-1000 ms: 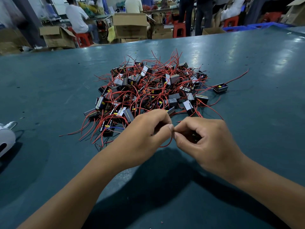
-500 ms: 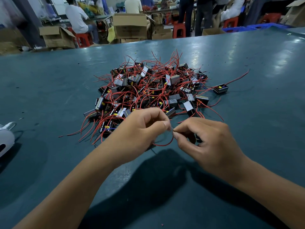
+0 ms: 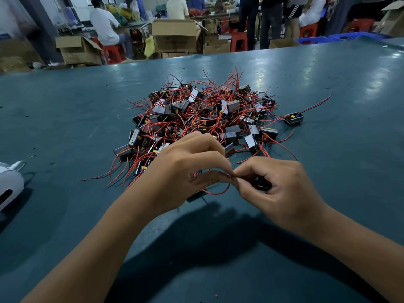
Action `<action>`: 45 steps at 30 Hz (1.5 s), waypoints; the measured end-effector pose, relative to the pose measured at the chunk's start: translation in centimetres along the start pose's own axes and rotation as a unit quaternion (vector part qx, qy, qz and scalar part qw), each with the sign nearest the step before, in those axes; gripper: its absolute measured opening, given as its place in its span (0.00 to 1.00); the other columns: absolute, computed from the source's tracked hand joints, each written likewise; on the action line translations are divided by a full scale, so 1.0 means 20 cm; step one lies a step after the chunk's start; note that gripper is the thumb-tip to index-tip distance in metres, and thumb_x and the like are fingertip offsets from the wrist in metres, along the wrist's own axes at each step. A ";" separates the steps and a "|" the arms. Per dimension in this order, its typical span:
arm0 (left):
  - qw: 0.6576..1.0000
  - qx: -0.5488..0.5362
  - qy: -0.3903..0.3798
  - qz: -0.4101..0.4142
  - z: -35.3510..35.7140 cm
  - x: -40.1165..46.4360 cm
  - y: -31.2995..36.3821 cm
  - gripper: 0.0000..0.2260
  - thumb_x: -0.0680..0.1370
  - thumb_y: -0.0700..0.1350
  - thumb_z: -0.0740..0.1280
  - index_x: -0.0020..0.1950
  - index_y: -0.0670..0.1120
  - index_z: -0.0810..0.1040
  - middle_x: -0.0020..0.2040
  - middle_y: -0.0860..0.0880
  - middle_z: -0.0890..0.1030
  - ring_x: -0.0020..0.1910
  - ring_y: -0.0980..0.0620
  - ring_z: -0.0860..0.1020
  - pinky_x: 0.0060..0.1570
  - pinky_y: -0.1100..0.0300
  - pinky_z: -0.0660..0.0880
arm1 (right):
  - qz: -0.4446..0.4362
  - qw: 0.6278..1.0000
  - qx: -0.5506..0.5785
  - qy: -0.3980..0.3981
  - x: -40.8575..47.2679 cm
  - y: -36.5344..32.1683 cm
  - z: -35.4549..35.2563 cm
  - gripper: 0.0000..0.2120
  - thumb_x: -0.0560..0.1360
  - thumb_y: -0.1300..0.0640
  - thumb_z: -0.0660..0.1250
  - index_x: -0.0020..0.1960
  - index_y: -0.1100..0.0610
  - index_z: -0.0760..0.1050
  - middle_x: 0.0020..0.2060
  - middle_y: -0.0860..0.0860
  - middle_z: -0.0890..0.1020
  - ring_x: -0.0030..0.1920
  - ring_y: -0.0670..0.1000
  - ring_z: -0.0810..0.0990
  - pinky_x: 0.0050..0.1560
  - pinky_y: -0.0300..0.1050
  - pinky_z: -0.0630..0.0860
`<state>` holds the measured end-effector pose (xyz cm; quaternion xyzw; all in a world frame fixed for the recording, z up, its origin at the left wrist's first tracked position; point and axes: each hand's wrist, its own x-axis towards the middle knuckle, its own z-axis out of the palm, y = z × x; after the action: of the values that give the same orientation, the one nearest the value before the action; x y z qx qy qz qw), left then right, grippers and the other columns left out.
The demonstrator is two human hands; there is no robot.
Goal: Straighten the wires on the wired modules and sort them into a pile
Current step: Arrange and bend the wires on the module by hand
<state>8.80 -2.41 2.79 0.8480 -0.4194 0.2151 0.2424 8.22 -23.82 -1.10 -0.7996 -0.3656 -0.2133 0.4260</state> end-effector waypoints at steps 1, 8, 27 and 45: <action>1.000 0.008 0.002 0.011 0.00 0.00 0.00 0.05 0.77 0.45 0.73 0.49 0.45 0.86 0.48 0.49 0.78 0.46 0.48 0.76 0.44 0.51 0.74 | -0.004 1.000 0.002 -0.003 0.00 0.00 0.00 0.02 0.74 0.63 0.71 0.45 0.59 0.82 0.36 0.47 0.81 0.37 0.43 0.78 0.40 0.31 0.72; 0.999 -0.009 -0.026 0.035 -0.02 0.00 -0.02 0.05 0.77 0.44 0.72 0.50 0.44 0.85 0.49 0.49 0.80 0.46 0.49 0.74 0.47 0.54 0.73 | -0.007 1.000 0.009 -0.029 0.00 0.00 -0.01 0.02 0.74 0.62 0.71 0.45 0.59 0.82 0.36 0.47 0.82 0.37 0.43 0.78 0.40 0.29 0.70; 0.956 -0.198 -0.078 -0.201 -0.01 -0.01 0.06 0.07 0.80 0.46 0.69 0.42 0.48 0.80 0.35 0.48 0.77 0.31 0.53 0.72 0.32 0.52 0.70 | -0.051 0.995 -0.085 0.000 0.01 -0.02 0.01 0.04 0.75 0.63 0.69 0.41 0.61 0.80 0.34 0.49 0.78 0.34 0.46 0.73 0.38 0.40 0.72; 0.872 -0.349 -0.068 -0.335 0.04 -0.03 0.02 0.03 0.75 0.47 0.72 0.44 0.49 0.81 0.34 0.45 0.74 0.31 0.50 0.66 0.29 0.59 0.62 | 0.038 0.998 -0.042 0.020 0.01 0.00 0.04 0.04 0.74 0.64 0.72 0.41 0.58 0.80 0.32 0.45 0.78 0.33 0.42 0.74 0.37 0.30 0.67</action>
<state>8.30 -2.69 1.82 0.8105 -0.1731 -0.0980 0.5509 8.42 -23.06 -1.34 -0.8258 -0.3166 -0.2286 0.4069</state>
